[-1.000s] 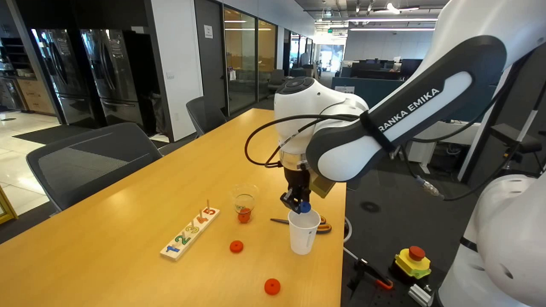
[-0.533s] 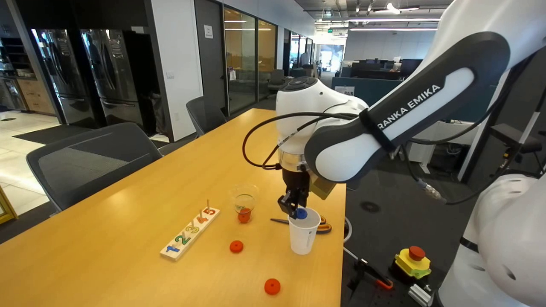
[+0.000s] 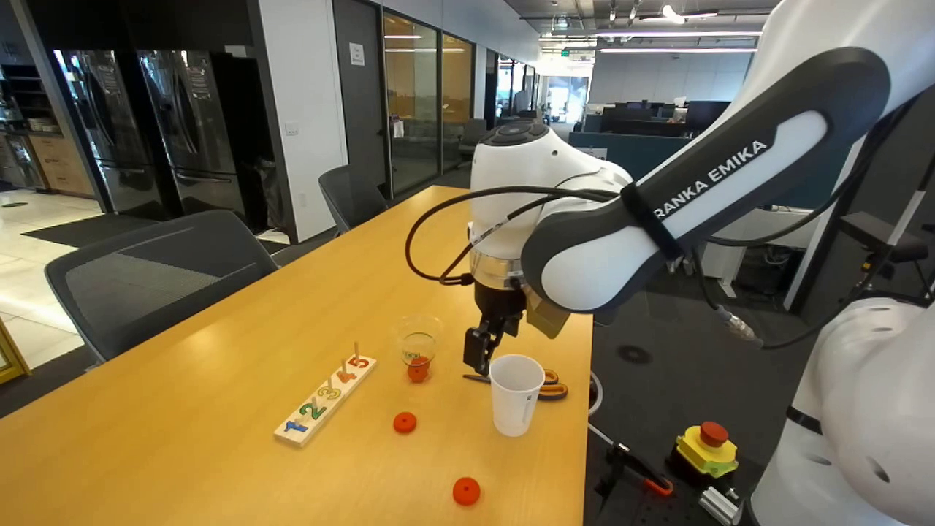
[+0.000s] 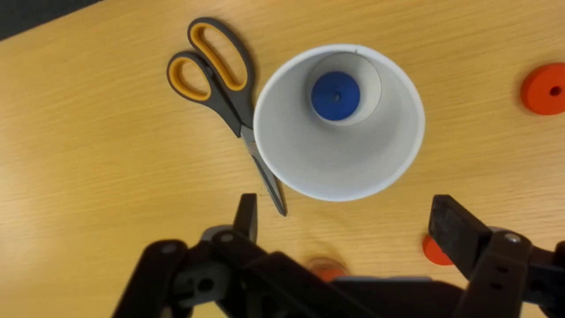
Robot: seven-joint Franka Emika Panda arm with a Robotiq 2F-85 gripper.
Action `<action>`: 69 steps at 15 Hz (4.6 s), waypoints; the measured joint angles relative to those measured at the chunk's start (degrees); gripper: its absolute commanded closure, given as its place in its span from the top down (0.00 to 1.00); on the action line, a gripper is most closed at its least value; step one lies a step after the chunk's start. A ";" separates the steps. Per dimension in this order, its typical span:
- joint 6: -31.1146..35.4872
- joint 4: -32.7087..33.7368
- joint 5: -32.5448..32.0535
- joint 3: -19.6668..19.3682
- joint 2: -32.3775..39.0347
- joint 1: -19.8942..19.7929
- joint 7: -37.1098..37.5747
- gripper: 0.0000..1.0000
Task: Put the orange circles into the transparent cup then the blue circles into the white cup.
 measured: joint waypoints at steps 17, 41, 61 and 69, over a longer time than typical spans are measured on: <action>0.97 -1.62 27.55 -0.56 3.72 15.02 -17.22 1.00; 17.68 -1.61 27.20 1.39 22.19 11.83 -10.42 1.00; 19.88 -1.57 11.35 3.38 22.93 10.12 -3.51 1.00; 19.83 -1.54 13.90 4.30 22.94 10.18 -5.97 1.00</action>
